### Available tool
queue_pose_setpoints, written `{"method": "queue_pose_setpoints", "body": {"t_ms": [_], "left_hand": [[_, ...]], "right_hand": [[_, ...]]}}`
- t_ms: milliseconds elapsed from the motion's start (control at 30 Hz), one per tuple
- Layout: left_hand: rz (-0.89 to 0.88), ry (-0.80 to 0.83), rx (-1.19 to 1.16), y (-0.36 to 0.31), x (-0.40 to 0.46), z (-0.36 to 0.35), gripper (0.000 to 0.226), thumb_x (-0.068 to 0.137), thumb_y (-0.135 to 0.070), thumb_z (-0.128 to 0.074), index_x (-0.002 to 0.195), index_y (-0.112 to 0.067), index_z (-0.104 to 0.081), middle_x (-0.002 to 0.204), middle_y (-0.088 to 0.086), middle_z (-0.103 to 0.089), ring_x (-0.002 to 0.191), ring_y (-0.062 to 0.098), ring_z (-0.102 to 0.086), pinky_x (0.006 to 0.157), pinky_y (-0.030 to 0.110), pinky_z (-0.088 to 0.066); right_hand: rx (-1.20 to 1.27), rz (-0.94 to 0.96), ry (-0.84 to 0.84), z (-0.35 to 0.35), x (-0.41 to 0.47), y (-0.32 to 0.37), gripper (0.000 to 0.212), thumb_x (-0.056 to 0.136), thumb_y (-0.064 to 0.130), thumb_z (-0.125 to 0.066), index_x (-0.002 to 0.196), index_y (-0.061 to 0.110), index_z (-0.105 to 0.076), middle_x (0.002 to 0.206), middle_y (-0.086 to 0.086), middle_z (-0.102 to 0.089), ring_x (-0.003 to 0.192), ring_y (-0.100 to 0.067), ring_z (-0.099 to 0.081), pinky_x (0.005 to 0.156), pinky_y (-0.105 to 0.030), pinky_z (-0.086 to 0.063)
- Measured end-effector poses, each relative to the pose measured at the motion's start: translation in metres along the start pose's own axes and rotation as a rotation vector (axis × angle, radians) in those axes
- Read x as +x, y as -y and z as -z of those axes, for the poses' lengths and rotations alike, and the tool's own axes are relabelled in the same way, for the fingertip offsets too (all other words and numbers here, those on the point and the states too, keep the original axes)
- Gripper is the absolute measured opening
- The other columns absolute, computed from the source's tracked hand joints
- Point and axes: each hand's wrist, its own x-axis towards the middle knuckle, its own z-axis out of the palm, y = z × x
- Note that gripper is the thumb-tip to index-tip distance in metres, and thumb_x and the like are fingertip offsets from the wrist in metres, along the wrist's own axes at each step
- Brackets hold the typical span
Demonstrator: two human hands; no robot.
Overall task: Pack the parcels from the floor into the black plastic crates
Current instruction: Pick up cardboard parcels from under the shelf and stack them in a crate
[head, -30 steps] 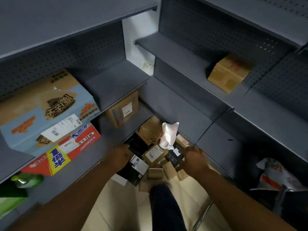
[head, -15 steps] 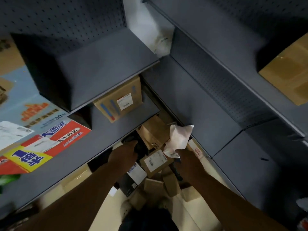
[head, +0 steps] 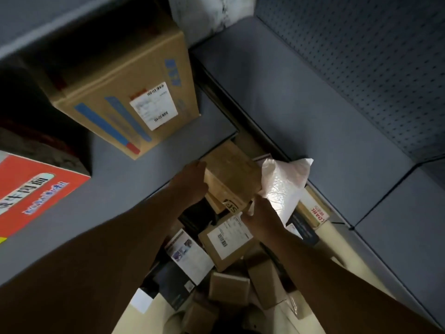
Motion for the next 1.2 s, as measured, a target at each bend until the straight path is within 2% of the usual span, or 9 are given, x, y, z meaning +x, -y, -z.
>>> {"method": "queue_pose_setpoints", "body": {"t_ms": [100,167,467,633,800,933,1000,1100,1200], "left_hand": [[0.001,0.032,-0.024,0.008,0.036,-0.012,0.07,0.097,-0.014,-0.046,0.151,-0.014,-0.002,0.159,0.004,-0.001,0.144,0.025,-0.013,0.113,0.035,-0.022],[0.005,0.083,-0.094,0.016,0.055,-0.022,0.071,0.097,-0.015,-0.046,0.151,-0.014,-0.001,0.159,0.004,-0.002,0.144,0.024,-0.012,0.116,0.036,-0.019],[0.11,0.007,-0.052,0.018,0.037,-0.015,0.039,0.098,-0.013,-0.042,0.135,-0.003,-0.036,0.14,0.018,-0.033,0.128,0.034,-0.033,0.1,0.036,-0.031],[0.19,0.046,-0.121,0.032,-0.019,0.008,0.032,0.098,-0.018,-0.044,0.127,-0.004,-0.049,0.135,0.017,-0.04,0.11,0.025,-0.04,0.089,0.03,-0.033],[0.203,-0.039,-0.53,0.035,-0.086,0.043,0.03,0.087,-0.009,-0.06,0.114,0.0,-0.053,0.112,0.014,-0.056,0.095,0.022,-0.051,0.078,0.032,-0.039],[0.197,-0.162,-0.811,0.02,-0.139,0.084,0.018,0.086,0.005,-0.054,0.092,-0.009,-0.047,0.093,0.011,-0.049,0.092,0.023,-0.048,0.071,0.028,-0.038],[0.218,-0.155,-1.006,0.01,-0.163,0.114,0.029,0.087,0.009,-0.051,0.105,-0.012,-0.046,0.099,0.012,-0.051,0.09,0.025,-0.049,0.062,0.026,-0.039],[0.248,-0.077,-1.194,-0.009,-0.2,0.161,0.031,0.098,-0.019,-0.047,0.128,-0.023,-0.041,0.099,0.006,-0.055,0.082,0.018,-0.053,0.067,0.029,-0.042],[0.281,-0.056,-1.26,-0.024,-0.242,0.206,0.033,0.1,-0.044,-0.032,0.106,-0.022,-0.056,0.088,-0.001,-0.055,0.078,0.011,-0.052,0.071,0.026,-0.042]], "right_hand": [[0.117,-0.035,-0.007,-0.021,0.029,-0.005,0.055,0.084,0.034,-0.064,0.13,0.016,-0.039,0.114,-0.006,-0.056,0.102,-0.025,-0.06,0.078,-0.042,-0.056],[0.203,-0.044,-0.025,-0.031,0.041,-0.006,0.054,0.086,0.037,-0.061,0.131,0.018,-0.036,0.112,-0.004,-0.054,0.094,-0.019,-0.059,0.063,-0.028,-0.052],[0.43,-0.188,0.039,-0.026,0.023,0.006,0.027,0.095,0.032,-0.051,0.115,0.016,-0.041,0.098,-0.008,-0.058,0.07,-0.008,-0.053,0.047,-0.013,-0.038],[0.561,-0.346,0.112,0.004,-0.023,0.024,0.043,0.091,0.024,-0.059,0.126,0.009,-0.038,0.108,-0.015,-0.06,0.104,-0.028,-0.06,0.093,-0.043,-0.051],[0.884,-0.464,0.14,0.05,-0.079,0.054,0.003,0.094,0.011,-0.051,0.096,0.011,-0.053,0.096,-0.011,-0.061,0.103,-0.027,-0.06,0.093,-0.042,-0.05],[1.052,-0.411,0.101,0.091,-0.128,0.082,0.007,0.094,0.019,-0.051,0.098,0.016,-0.056,0.097,-0.007,-0.061,0.091,-0.02,-0.058,0.087,-0.038,-0.049],[1.093,-0.402,0.071,0.113,-0.152,0.098,0.011,0.093,0.018,-0.051,0.103,0.014,-0.055,0.097,-0.008,-0.06,0.094,-0.022,-0.059,0.083,-0.036,-0.05],[1.146,-0.357,0.032,0.146,-0.187,0.117,0.015,0.097,0.026,-0.047,0.101,0.015,-0.057,0.096,-0.007,-0.06,0.093,-0.022,-0.059,0.084,-0.037,-0.049],[1.19,-0.301,-0.003,0.178,-0.221,0.136,0.022,0.098,0.033,-0.046,0.094,0.016,-0.059,0.097,-0.007,-0.062,0.085,-0.019,-0.06,0.072,-0.036,-0.05]]}}
